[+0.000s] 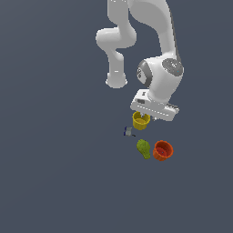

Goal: Pick up a designated object from a clutter of objects.

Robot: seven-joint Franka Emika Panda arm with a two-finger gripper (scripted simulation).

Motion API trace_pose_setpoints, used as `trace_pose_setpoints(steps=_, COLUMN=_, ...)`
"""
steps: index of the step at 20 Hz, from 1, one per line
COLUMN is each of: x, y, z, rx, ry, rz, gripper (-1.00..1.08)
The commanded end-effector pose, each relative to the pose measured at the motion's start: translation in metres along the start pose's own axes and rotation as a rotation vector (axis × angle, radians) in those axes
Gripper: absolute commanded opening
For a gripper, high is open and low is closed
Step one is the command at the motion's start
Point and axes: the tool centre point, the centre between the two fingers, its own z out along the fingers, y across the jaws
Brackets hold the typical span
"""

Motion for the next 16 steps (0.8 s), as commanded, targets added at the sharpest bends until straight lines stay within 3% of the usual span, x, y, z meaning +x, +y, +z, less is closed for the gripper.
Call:
trace_pose_setpoints(steps=1, x=-0.011, y=-0.006, z=0.010, rx=-0.003, ry=-0.005, rz=0.021, gripper=0.28)
trace_pose_setpoints(steps=8, x=-0.031, y=-0.015, z=0.028, rx=-0.010, ry=-0.014, rz=0.054, gripper=0.28)
trace_pose_setpoints(steps=16, x=-0.035, y=-0.016, z=0.032, rx=-0.011, ry=-0.016, rz=0.059, gripper=0.28)
